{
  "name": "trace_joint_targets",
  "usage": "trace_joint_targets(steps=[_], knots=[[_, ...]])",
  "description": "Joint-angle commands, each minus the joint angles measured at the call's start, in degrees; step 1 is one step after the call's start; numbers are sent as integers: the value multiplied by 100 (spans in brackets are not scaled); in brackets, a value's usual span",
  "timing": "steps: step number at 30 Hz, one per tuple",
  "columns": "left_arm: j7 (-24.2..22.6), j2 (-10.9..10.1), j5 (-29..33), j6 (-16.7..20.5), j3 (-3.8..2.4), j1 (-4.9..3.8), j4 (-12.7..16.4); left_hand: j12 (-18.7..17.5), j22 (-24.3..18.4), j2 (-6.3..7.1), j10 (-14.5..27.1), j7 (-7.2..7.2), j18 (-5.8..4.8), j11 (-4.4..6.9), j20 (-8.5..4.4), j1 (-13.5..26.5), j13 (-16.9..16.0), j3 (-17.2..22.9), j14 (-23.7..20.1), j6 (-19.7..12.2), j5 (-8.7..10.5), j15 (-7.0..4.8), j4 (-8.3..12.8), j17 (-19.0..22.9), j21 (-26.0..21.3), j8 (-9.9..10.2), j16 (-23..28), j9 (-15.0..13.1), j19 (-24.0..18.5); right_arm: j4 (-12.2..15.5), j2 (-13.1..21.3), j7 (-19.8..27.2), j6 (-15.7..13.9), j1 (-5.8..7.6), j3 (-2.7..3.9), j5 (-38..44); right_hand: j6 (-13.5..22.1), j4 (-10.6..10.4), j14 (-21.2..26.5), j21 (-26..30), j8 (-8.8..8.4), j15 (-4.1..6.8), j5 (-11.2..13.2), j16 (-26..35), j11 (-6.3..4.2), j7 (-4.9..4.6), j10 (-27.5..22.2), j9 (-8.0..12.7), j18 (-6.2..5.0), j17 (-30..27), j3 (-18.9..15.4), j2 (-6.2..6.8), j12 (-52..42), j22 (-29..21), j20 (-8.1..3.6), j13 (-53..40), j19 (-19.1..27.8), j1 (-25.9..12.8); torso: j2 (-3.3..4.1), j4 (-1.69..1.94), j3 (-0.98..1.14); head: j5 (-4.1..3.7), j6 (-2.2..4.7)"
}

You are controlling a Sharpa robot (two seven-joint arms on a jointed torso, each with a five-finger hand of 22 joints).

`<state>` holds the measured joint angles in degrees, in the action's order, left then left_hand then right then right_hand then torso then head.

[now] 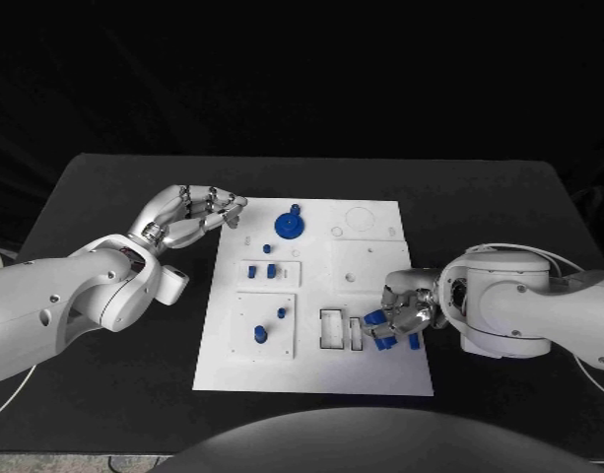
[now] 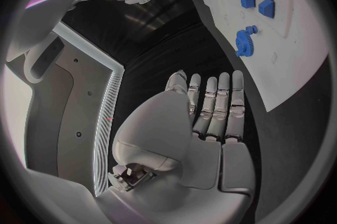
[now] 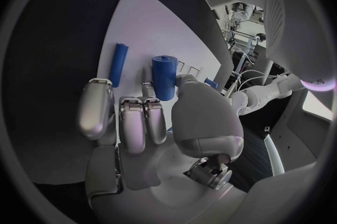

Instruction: Assemble the parts on the task board

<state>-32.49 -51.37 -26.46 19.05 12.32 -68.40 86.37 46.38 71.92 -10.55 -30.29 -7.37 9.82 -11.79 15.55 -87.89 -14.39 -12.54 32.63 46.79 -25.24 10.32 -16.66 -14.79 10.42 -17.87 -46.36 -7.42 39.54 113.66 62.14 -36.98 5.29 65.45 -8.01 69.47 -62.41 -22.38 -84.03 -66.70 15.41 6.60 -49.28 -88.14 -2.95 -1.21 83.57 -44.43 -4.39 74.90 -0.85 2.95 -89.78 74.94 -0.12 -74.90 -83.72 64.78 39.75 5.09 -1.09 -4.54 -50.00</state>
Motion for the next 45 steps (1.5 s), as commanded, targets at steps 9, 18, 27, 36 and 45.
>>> trace_joint_targets(steps=[9, 18, 27, 36, 45], knots=[[47, 21, -21, -158, -1, 1, 9, -23, -9, -31, 2, -54, -19, -38, 7, -40, 10, 33, 29, 0, -42, -11, -8, 9, -30, 26, 31, 8, 47, 25, -129, 44, -1055, 59, 3, -2009, 22, 1231, -521, -35, 35, 18, 456, 11, -59, 71, 643, -228, -4, 1091, 1520, 36, -22, 919, -28, -1510, -41, -420, 4, -4, -2, 12, 0], [84, 52, -20, -194, 0, 4, -8, -25, -9, -41, 1, -57, -17, -39, 7, -44, 11, 39, 30, -2, -45, -11, -9, 12, -30, 28, 31, 9, 57, -119, -364, 20, -1217, 9, 1, -2058, 149, 1167, -503, 35, -39, -12, 890, 52, -16, 20, 643, -221, -16, 999, 1609, 27, -22, 899, -8, -1510, -16, -651, 4, 1, -2, 49, 0], [123, 57, 26, -247, 1, 20, -21, -27, -8, -46, 0, -60, -16, -40, 7, -46, 13, 43, 30, -3, -46, -12, -9, 15, -28, 29, 30, 9, 65, -222, -543, 2, -1234, -40, 1, -1900, 286, 1064, -477, 174, -182, -83, 1741, 112, 67, -70, 643, -115, -39, 879, 1568, 5, -22, 862, 55, -1510, 34, -883, -1, 6, -4, 103, 0], [151, 80, 125, -315, 1, 33, -45, -28, -8, -51, 0, -62, -15, -41, 7, -49, 14, 47, 31, -5, -47, -12, -9, 17, -27, 30, 30, 10, 72, -272, -608, -28, -910, -65, 1, -1780, 366, 1036, -458, 298, -280, -120, 2125, 162, 113, -122, 643, -22, -61, 778, 1516, -13, -22, 830, 92, -1510, 69, -971, -5, 0, -3, 159, 0], [166, 90, 134, -353, 2, 47, -57, -29, -7, -57, -1, -64, -14, -42, 7, -53, 15, 51, 32, -5, -48, -13, -8, 19, -25, 31, 29, 10, 80, -289, -645, -38, -564, -82, 1, -1716, 403, 963, -444, 417, -356, -152, 2688, 201, 147, -157, 643, 83, -81, 701, 1357, 9, -22, 801, 127, -1510, 96, -1133, -1, -5, 0, 206, 0]])
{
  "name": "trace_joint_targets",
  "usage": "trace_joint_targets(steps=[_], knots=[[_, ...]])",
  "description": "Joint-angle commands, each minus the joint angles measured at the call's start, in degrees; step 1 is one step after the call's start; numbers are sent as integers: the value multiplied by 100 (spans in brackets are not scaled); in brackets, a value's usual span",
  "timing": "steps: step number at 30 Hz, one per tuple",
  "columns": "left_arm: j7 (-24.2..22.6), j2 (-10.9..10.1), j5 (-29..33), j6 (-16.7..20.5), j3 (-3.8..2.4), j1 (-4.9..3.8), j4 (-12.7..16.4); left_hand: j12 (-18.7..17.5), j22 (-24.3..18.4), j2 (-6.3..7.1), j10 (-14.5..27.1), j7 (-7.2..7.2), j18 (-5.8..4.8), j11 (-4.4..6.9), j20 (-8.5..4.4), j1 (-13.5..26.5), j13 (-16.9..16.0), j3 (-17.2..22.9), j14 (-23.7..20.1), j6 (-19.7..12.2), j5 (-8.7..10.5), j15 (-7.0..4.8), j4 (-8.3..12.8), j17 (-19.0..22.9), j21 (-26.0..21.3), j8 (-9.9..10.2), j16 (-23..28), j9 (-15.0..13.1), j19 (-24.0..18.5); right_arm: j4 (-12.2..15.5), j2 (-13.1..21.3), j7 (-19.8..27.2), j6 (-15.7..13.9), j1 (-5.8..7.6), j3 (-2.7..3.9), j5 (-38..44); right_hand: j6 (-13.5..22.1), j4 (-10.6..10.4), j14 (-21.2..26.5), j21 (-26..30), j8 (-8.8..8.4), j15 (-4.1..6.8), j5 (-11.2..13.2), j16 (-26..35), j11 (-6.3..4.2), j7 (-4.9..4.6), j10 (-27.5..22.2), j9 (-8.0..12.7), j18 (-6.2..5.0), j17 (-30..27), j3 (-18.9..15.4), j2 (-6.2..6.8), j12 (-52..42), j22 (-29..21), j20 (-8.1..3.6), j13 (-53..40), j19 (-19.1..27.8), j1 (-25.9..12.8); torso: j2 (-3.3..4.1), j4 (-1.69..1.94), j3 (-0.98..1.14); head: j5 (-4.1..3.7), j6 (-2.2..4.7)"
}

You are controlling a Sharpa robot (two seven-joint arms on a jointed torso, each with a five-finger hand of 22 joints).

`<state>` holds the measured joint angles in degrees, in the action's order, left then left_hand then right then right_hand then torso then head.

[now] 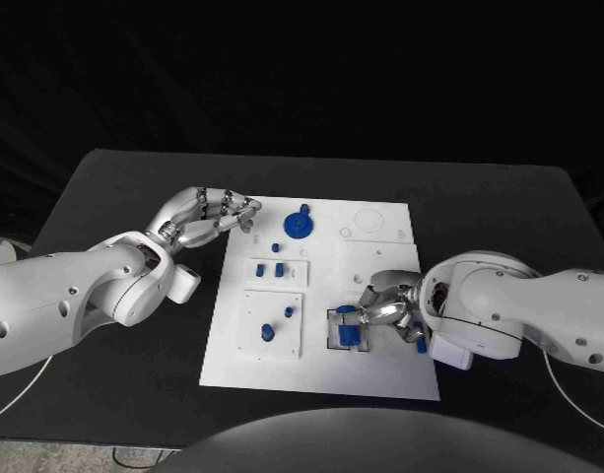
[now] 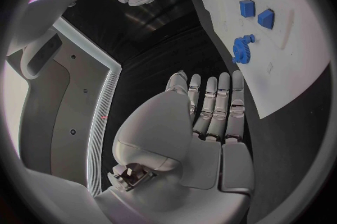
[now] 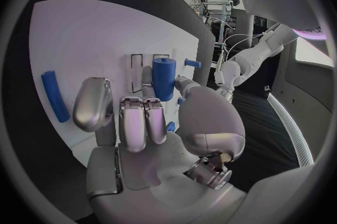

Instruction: Assemble the parts on the task board

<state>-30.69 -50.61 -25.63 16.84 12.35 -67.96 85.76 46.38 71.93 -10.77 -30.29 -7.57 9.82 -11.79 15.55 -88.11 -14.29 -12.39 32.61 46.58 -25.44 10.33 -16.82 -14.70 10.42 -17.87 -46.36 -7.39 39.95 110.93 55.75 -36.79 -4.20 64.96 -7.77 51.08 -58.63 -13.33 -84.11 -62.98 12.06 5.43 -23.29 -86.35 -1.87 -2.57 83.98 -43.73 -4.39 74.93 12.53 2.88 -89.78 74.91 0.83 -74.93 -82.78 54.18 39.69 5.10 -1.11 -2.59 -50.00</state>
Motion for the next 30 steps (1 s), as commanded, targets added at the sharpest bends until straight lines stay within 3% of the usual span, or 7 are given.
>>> trace_joint_targets(steps=[1, 3, 9, 14, 19, 24, 30], knots=[[-12, 16, 53, -136, -1, 4, 3, -29, -8, -36, -1, -44, -14, -42, 7, -33, 6, 37, 35, 15, -28, -15, 8, 10, -25, 31, 29, 6, 42, -13, -11, -57, 409, -35, -23, 125, 19, 41, -435, 56, -24, -37, 152, 24, 40, -22, 602, 22, -83, 695, -4, 15, -22, 802, 35, -1507, 4, -100, 5, -8, 1, 12, 0], [-7, 20, 55, -142, -1, 5, 0, -29, -8, -36, -1, -44, -14, -42, 7, -33, 6, 37, 35, 15, -28, -15, 8, 10, -25, 31, 29, 6, 42, -8, -19, -55, 436, -36, -23, 129, 13, 2, -434, 68, -29, -38, 294, 28, 41, -22, 602, 38, -86, 687, -52, 13, -22, 799, 38, -1507, 6, -161, 5, -6, 0, 10, 0], [18, 32, 58, -170, -1, 10, -11, -30, -8, -39, -2, -44, -14, -42, 7, -37, 7, 40, 35, 15, -30, -15, 9, 11, -24, 32, 28, 7, 46, -6, -36, -49, 462, -39, -23, 133, -2, -290, -427, 131, -48, -42, 1115, 48, 44, -25, 602, 109, -94, 645, -350, -50, -22, 789, 42, -1507, 9, -583, 5, -3, 1, 20, 0], [43, 33, 59, -187, -1, 12, -28, -30, -8, -39, -2, -44, -14, -42, 7, -37, 7, 40, 35, 15, -30, -15, 9, 11, -24, 32, 28, 7, 46, -16, -40, -46, 439, -41, -23, 132, -13, -333, -425, 175, -51, -43, 1634, 56, 46, -28, 602, 153, -100, 625, -577, -149, -22, 783, 46, -1507, 10, -943, 0, -5, 2, 29, 0], [71, 30, 59, -204, -1, 13, -37, -31, -7, -43, -3, -46, -13, -43, 8, -44, 8, 46, 37, 14, -32, -15, 11, 14, -23, 32, 27, 7, 54, -22, -31, -45, 389, -42, -23, 132, -29, -346, -421, 224, -46, -40, 1364, 68, 41, -25, 602, 182, -106, 600, -841, -334, -22, 775, 42, -1507, 14, -1303, 5, -3, 2, 30, 0], [101, 29, 59, -227, -1, 13, -38, -33, -6, -49, -6, -47, -12, -43, 8, -57, 10, 56, 39, 14, -37, -15, 14, 17, -22, 33, 25, 7, 64, -21, -12, -37, 320, -43, -23, 140, -19, -348, -415, 269, -49, -41, 1213, 82, 43, -27, 602, 202, -112, 571, -942, -547, -22, 767, 43, -1507, 20, -1409, 5, -4, 0, 36, 0], [132, 21, 59, -261, -1, 14, -35, -36, -5, -57, -9, -48, -12, -43, 8, -76, 13, 69, 41, 15, -43, -16, 16, 22, -22, 32, 23, 6, 75, 36, 40, 27, 179, -43, -23, 77, -44, -343, -423, 254, -30, -39, 1287, 63, 41, -20, 602, 208, -108, 607, -1097, -563, -22, 774, 42, -1507, 9, -1480, 10, -6, 7, 51, 0]])
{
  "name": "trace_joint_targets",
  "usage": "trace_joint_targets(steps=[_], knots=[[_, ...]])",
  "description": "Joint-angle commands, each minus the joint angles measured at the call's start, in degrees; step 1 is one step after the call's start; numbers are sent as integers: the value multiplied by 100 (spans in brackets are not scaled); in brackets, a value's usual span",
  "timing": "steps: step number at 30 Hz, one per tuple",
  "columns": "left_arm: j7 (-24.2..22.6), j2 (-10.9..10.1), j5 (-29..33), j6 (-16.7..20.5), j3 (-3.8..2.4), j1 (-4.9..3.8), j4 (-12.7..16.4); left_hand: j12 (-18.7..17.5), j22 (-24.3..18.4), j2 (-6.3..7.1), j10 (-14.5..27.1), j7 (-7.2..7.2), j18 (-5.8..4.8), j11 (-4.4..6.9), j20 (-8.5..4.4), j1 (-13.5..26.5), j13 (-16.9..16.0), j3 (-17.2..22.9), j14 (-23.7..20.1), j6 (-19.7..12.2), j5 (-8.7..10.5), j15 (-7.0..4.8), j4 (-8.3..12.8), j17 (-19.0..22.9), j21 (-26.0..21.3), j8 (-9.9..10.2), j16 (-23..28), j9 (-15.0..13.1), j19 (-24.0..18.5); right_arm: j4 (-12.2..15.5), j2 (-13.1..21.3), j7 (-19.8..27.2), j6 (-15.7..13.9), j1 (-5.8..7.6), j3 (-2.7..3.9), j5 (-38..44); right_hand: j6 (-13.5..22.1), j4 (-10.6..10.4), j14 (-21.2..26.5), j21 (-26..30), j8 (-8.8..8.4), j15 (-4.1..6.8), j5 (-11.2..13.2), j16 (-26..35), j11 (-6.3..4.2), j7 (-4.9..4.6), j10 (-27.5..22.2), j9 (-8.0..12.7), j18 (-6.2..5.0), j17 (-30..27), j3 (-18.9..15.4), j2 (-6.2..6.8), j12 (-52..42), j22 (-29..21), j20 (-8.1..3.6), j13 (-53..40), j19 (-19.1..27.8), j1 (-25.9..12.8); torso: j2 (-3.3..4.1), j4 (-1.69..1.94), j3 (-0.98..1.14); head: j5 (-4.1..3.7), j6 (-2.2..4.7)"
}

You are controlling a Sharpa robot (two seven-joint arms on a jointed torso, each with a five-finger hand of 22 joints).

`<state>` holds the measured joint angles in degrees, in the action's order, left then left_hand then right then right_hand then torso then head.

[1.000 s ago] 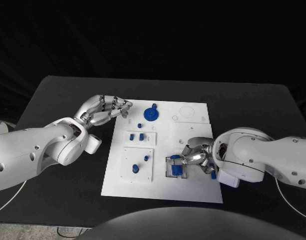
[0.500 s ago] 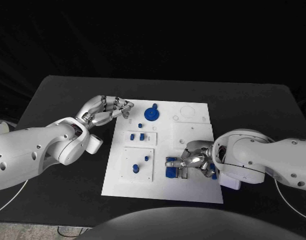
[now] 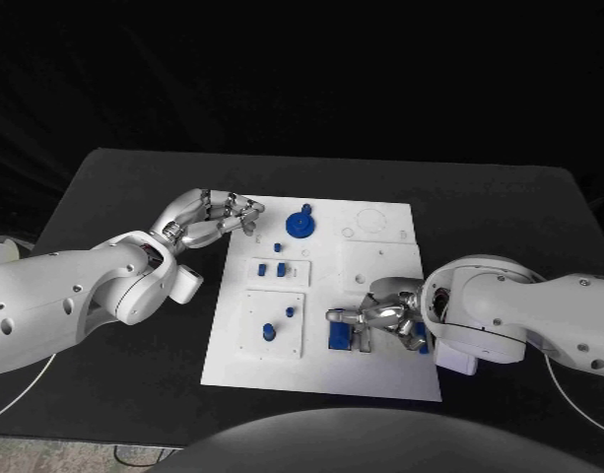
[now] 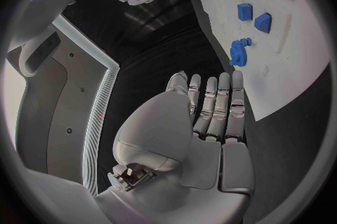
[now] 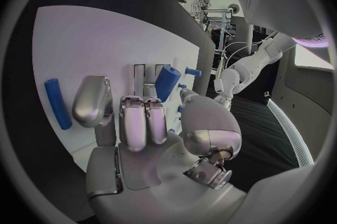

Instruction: Assemble the parts on the task board

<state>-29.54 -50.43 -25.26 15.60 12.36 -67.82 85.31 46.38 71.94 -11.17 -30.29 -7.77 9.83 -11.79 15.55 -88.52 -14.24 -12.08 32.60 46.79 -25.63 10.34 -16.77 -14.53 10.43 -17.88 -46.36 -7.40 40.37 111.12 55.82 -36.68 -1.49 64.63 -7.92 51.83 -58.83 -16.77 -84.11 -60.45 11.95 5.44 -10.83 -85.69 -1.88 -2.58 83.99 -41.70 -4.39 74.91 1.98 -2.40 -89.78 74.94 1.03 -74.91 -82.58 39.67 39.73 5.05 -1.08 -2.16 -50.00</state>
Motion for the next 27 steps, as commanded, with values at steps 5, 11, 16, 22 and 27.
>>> trace_joint_targets(steps=[5, 11, 16, 22, 27], knots=[[40, -4, 23, -171, -1, 5, 6, -39, -5, -23, -14, -27, -12, -45, 7, -61, 12, 56, 44, -4, -34, -16, 15, 11, -24, 32, 20, 6, 44, 96, 90, 209, -101, -10, -7, -122, -163, 193, -433, -63, 167, 2, -147, -28, -11, 44, 601, -86, -98, 652, -181, 165, -22, 793, -9, -1509, -42, 586, -3, -9, 1, 23, 0], [67, -8, 23, -207, -1, 10, 5, -39, -5, -23, -14, -27, -12, -45, 7, -61, 12, 56, 44, -4, -34, -16, 15, 11, -24, 32, 20, 6, 44, 238, 183, 616, -201, -10, -6, -263, -17, 130, -449, -142, 686, 52, -66, -73, -71, 114, 601, -522, -88, 729, -472, 199, -22, 817, -69, -1509, -78, 1111, 5, -1, 5, 30, 0], [98, -11, 23, -232, -1, 15, 0, -40, -5, -29, -20, -30, -12, -45, 7, -78, 14, 67, 46, -2, -40, -17, 15, 15, -25, 30, 18, 5, 51, 342, 301, 815, -349, 2, -3, -528, 63, 31, -482, -304, 1223, 104, -34, -163, -136, 185, 601, -1020, -56, 899, -744, 49, -22, 856, -103, -1509, -132, 1107, -1, 0, 2, 34, 0], [127, -12, 23, -246, -1, 18, -2, -40, -5, -29, -20, -30, -12, -45, 7, -78, 14, 67, 46, -2, -40, -17, 15, 15, -25, 30, 18, 5, 51, 362, 407, 833, -299, 35, -2, -556, 261, 36, -476, -290, 1676, 133, -79, -162, -162, 233, 601, -1524, -61, 885, -975, -44, -22, 849, -132, -1509, -123, 1212, -3, -1, -4, 38, 0], [149, -9, 23, -257, 0, 19, -2, -40, -4, -29, -22, -32, -12, -47, 7, -81, 15, 70, 46, -1, -41, -16, 13, 16, -25, 30, 18, 5, 53, 366, 460, 814, -101, 37, -3, 63, 492, 125, -468, -240, 2241, 154, -121, -151, -205, 276, 601, -2212, -72, 857, -1182, 52, -22, 836, -159, -1509, -100, 1687, -1, 1, -5, 45, 0]])
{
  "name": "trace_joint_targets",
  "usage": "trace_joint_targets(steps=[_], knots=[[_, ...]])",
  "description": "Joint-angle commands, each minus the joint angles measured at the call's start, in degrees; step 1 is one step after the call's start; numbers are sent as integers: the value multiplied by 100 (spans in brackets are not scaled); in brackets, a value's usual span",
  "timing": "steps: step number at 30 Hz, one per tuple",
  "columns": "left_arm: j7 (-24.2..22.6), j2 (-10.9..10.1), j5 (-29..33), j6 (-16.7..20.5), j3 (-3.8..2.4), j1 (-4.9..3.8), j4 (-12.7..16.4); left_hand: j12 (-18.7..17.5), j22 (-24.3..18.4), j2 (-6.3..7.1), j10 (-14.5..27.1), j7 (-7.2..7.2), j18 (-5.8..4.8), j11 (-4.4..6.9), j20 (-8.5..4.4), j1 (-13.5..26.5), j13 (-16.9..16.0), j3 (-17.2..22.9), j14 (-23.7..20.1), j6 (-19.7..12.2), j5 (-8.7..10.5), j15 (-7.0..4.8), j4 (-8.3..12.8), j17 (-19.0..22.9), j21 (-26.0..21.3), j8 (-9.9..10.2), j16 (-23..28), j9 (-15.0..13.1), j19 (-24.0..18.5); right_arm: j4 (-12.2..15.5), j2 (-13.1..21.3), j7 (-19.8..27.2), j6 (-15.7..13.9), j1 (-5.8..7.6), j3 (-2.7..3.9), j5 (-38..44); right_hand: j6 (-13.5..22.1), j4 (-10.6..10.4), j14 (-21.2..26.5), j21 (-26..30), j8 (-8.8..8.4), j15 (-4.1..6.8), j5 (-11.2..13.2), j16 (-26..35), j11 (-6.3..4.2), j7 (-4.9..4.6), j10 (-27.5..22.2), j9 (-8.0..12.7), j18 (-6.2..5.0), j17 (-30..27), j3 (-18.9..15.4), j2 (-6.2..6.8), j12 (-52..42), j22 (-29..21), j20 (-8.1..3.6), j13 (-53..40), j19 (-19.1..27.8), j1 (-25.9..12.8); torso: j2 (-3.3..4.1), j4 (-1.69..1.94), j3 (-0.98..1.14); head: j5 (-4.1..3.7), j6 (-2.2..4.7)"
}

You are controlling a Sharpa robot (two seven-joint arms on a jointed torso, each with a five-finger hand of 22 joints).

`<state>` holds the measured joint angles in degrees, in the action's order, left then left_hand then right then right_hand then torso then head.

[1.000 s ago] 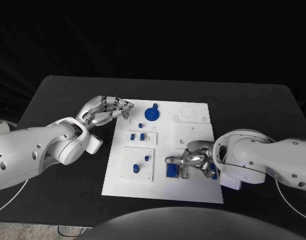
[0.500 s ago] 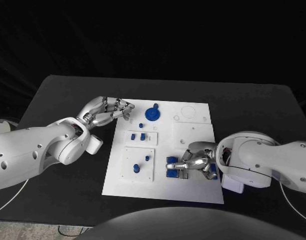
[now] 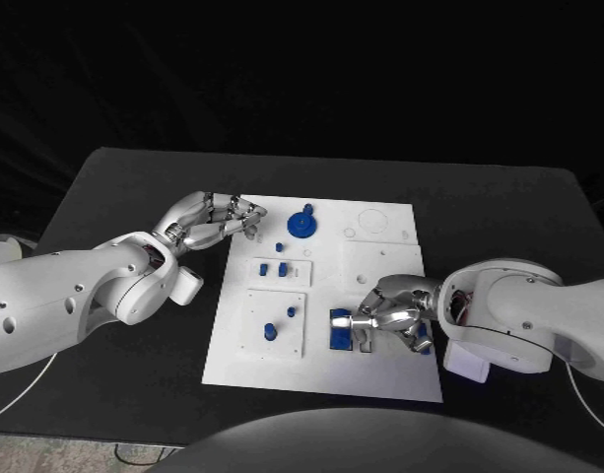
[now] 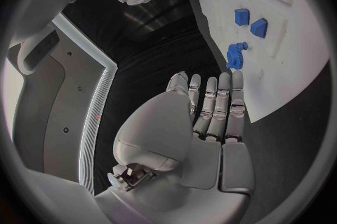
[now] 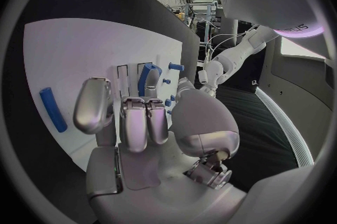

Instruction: Assemble the parts on the task board

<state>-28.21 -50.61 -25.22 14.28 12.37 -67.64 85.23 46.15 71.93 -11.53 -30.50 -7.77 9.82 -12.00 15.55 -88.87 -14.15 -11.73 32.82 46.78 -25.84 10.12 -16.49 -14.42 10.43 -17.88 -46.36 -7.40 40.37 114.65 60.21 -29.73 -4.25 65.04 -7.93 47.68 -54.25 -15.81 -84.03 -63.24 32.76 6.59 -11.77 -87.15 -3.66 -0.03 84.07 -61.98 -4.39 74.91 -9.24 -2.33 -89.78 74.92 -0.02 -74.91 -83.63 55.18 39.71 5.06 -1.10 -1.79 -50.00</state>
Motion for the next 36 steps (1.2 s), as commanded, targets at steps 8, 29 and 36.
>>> trace_joint_targets(steps=[8, 29, 36], knots=[[54, 29, 19, -172, -1, 14, -21, -17, -4, 6, -1, -32, -12, -26, 7, -45, 6, 35, 25, -1, -20, 5, -14, 5, -25, 30, 18, 6, 53, 54, -14, 68, 401, -72, -4, 1851, -892, 228, -470, 72, 2326, 110, 48, 10, -115, 117, 593, -1634, -74, 825, -258, 166, -22, 830, -109, -1509, 13, 739, 0, 4, -5, 13, 0], [128, 17, 19, -272, 1, 38, -40, -18, -4, 6, -7, -38, -13, -29, 7, -55, 8, 41, 27, 0, -22, 6, -16, 9, -28, 30, 16, 5, 58, -61, -170, -38, 479, -218, -6, 2343, -1506, 188, -483, -29, 3511, 207, -1758, -23, -231, 253, 593, -2074, -54, 894, -156, -223, -22, 858, -198, -1509, -19, 1201, -1, 1, -2, 60, 0], [158, 7, 19, -325, 1, 40, -36, -19, -3, 0, -19, -41, -14, -31, 6, -79, 12, 59, 30, 5, -30, 7, -12, 14, -31, 27, 13, 3, 63, -94, -209, -26, 547, -247, -6, 2233, -1461, 284, -481, -30, 3455, 221, -2197, -21, -245, 268, 593, -2062, -53, 887, 42, -280, -22, 858, -211, -1509, -16, 1515, 1, 5, -1, 66, 0]])
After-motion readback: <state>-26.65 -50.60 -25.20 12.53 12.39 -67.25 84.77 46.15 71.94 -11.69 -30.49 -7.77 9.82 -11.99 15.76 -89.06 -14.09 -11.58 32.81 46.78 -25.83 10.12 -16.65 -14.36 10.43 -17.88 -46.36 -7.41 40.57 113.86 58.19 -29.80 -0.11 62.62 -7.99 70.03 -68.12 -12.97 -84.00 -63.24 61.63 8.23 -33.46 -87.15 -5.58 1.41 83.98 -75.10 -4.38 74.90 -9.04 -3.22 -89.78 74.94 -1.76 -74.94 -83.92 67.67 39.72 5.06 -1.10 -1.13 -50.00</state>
